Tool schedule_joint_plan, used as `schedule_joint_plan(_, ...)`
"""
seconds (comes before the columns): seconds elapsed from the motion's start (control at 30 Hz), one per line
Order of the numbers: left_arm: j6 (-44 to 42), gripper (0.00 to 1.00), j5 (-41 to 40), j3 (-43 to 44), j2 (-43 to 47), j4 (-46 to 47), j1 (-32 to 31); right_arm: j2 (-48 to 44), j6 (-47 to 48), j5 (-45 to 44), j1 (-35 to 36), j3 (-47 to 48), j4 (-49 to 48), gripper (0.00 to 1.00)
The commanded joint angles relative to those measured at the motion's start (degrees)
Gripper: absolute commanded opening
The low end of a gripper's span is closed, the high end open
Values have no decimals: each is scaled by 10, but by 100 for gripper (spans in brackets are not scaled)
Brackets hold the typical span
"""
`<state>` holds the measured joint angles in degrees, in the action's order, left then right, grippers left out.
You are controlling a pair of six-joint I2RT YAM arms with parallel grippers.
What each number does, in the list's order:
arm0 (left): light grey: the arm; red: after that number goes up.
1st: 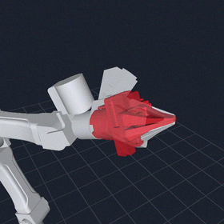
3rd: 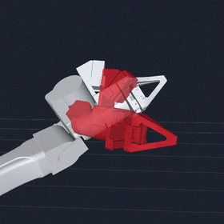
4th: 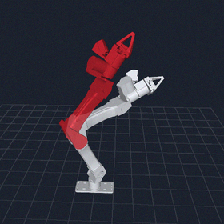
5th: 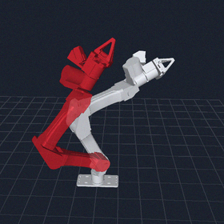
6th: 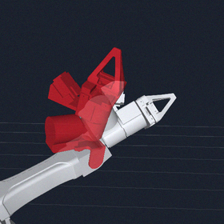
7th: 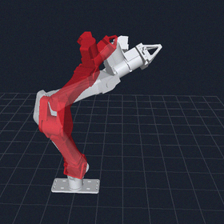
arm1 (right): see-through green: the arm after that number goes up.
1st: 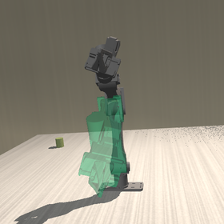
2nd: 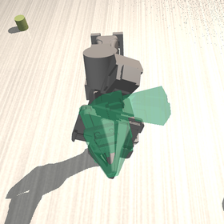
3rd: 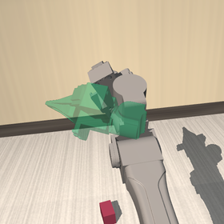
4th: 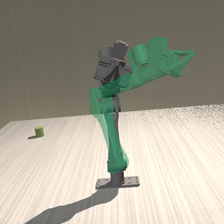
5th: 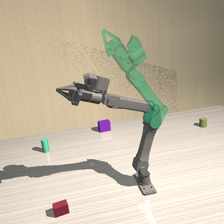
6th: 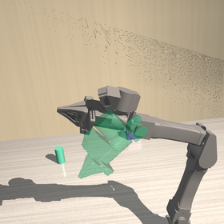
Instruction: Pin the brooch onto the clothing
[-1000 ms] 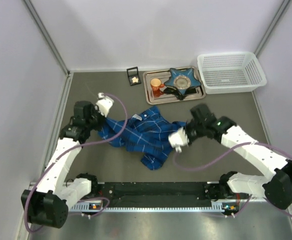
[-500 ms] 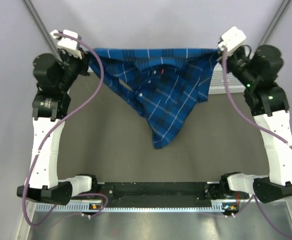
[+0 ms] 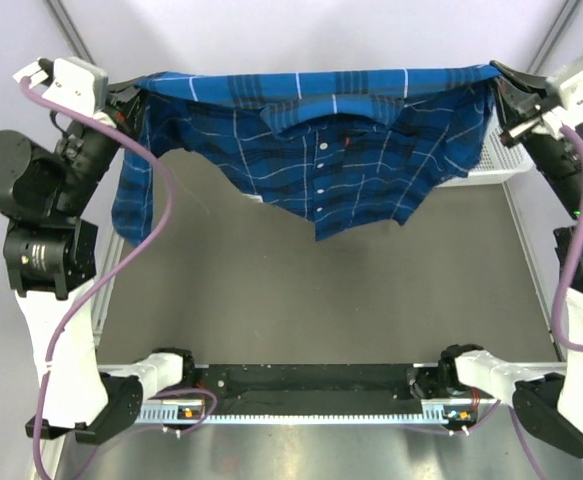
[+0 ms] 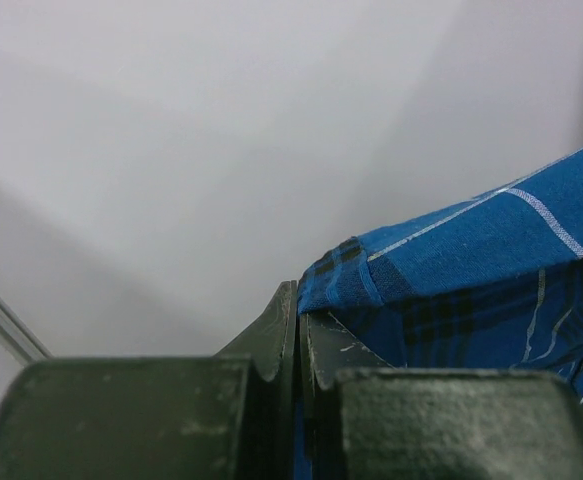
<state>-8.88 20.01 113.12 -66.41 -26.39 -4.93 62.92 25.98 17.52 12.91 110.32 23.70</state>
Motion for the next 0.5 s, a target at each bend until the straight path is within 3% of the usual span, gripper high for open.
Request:
schedule_joint_plan(0.0,3,0,-7,23,46,0,6,-41,8,44,-6,41,-20,0)
schedule_joint_plan(0.17,-10,0,56,27,96,-12,7,-81,5,110,-7,57,14,0)
schedule_joint_plan(0.47,-15,0,56,66,137,-100,10,-122,-47,140,-19,75,28,0)
